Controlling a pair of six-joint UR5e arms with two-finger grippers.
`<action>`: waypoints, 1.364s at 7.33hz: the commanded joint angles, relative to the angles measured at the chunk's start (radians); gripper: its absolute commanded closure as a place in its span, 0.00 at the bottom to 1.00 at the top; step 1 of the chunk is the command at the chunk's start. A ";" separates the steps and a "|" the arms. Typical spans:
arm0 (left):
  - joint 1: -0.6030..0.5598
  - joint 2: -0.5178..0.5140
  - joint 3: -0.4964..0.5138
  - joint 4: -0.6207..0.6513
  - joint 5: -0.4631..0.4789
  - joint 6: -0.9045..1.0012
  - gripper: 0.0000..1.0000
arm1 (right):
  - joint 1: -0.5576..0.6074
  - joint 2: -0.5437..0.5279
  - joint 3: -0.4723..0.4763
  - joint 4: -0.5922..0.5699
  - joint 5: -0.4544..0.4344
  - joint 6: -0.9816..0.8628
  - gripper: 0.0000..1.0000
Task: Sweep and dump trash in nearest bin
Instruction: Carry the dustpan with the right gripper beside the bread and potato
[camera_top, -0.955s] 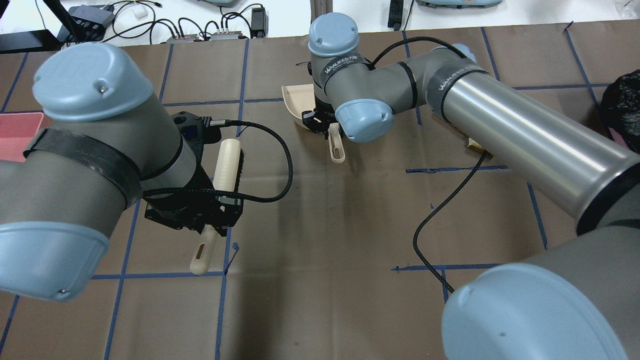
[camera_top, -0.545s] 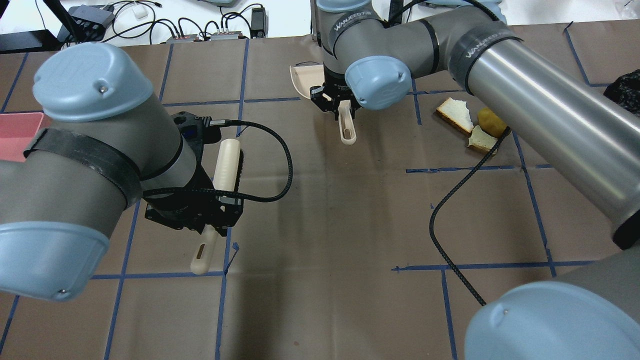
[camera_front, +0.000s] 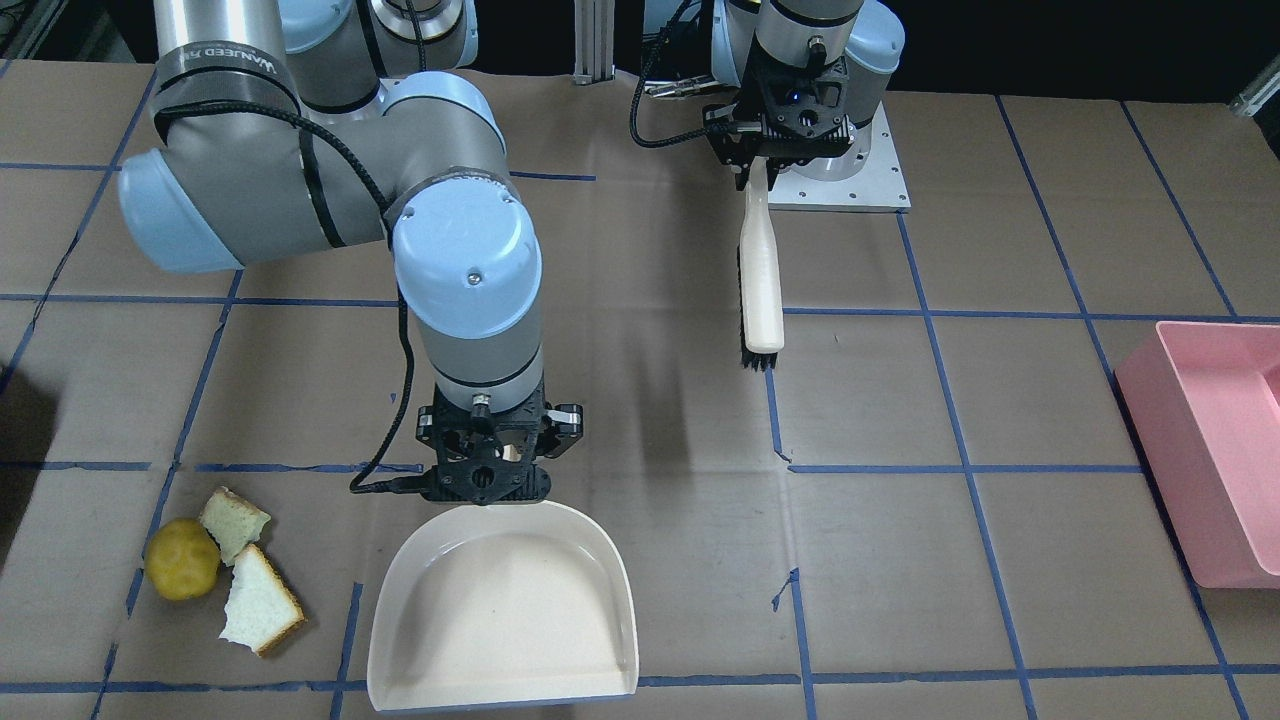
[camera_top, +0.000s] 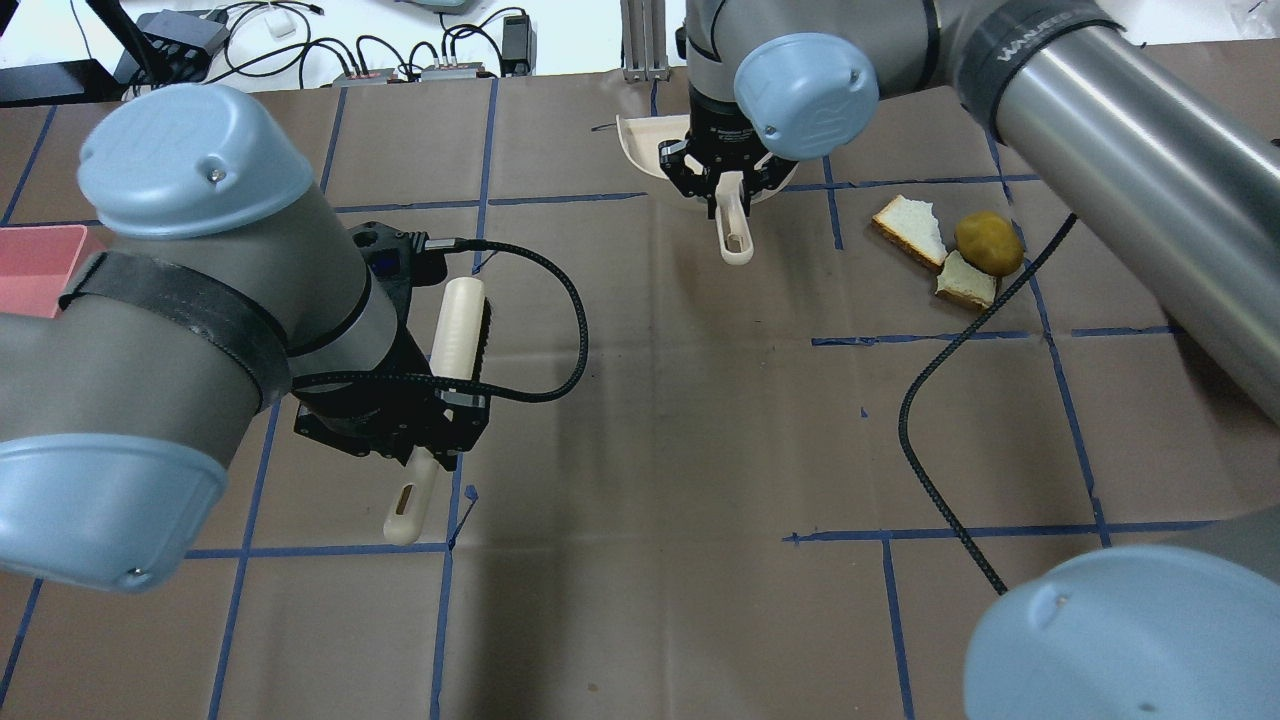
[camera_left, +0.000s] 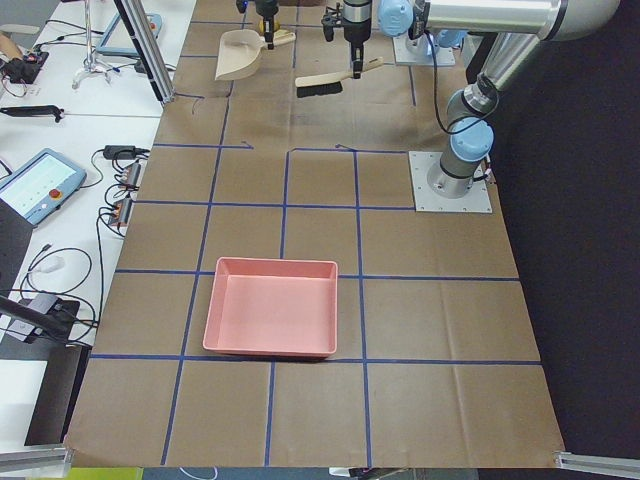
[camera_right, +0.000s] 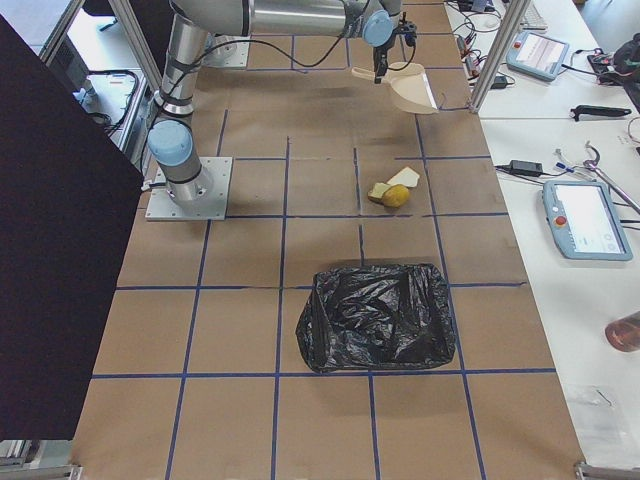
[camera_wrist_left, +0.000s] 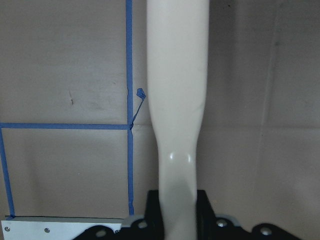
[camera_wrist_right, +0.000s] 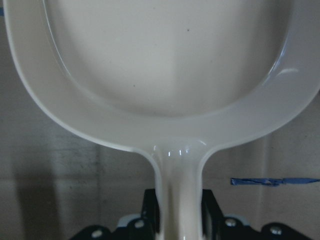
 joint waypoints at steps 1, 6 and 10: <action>0.000 -0.006 0.000 0.020 0.004 -0.005 1.00 | -0.138 -0.081 0.008 0.106 -0.002 -0.239 0.96; -0.014 -0.049 0.017 0.022 -0.019 0.008 1.00 | -0.480 -0.220 0.119 0.141 -0.041 -0.892 0.97; -0.115 -0.160 0.076 0.149 -0.071 0.014 1.00 | -0.709 -0.211 0.125 0.091 -0.100 -1.439 0.96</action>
